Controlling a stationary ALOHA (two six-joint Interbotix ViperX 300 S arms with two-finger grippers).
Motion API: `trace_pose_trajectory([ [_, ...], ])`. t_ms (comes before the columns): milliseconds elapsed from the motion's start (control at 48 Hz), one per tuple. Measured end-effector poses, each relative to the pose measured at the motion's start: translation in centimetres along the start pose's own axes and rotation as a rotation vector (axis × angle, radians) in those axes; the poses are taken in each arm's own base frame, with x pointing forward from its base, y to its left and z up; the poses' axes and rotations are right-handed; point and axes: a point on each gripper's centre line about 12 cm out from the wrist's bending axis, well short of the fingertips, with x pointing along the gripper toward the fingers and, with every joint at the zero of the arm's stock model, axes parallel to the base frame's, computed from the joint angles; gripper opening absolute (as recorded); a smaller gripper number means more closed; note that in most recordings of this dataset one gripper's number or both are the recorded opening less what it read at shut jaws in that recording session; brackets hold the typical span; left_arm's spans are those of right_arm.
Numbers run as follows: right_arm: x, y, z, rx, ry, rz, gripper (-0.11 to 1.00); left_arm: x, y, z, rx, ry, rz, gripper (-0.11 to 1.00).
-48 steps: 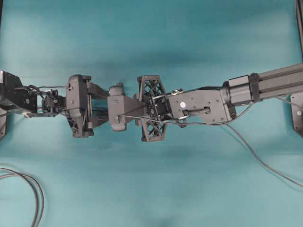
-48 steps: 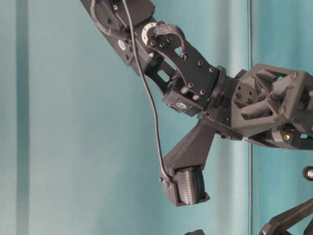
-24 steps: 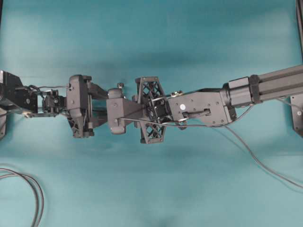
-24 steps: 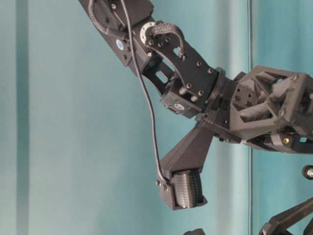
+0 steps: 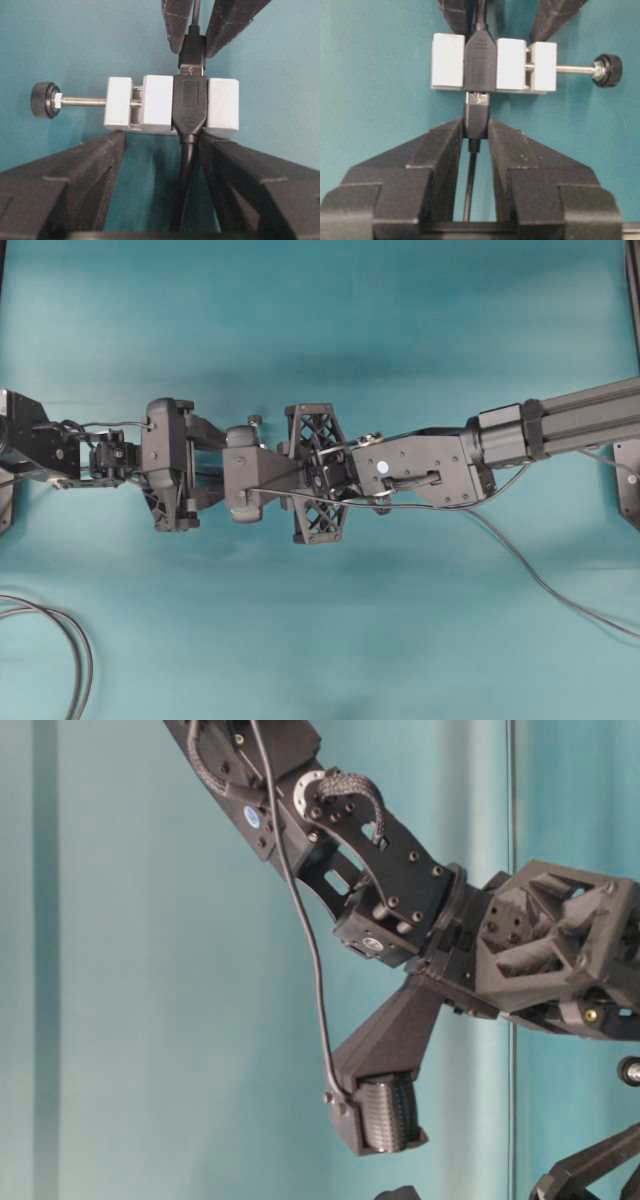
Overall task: Insert the USB cable into the female connector supported by the left arm.
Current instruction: 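Press the plug fully into the connector, then open the right gripper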
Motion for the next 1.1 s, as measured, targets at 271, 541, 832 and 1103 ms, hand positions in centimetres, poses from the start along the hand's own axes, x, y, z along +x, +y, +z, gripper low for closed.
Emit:
trace_pose_trajectory([
  [271, 0.9, 0.1, 0.0, -0.004, 0.008, 0.001, 0.19, 0.1, 0.0, 0.2, -0.002, -0.006, 0.0, 0.76],
  [541, 1.2, 0.1, 0.5, -0.006, 0.0, 0.001, 0.19, 0.1, -0.2, 0.2, 0.002, -0.005, -0.005, 0.76],
  [832, 1.2, 0.1, 0.6, -0.009, -0.002, -0.001, 0.19, 0.1, -0.2, 0.2, 0.0, 0.023, -0.006, 0.76],
  [1103, 1.3, 0.1, 0.3, -0.008, 0.004, -0.001, 0.19, 0.1, -0.2, 0.4, 0.0, 0.029, -0.006, 0.76],
])
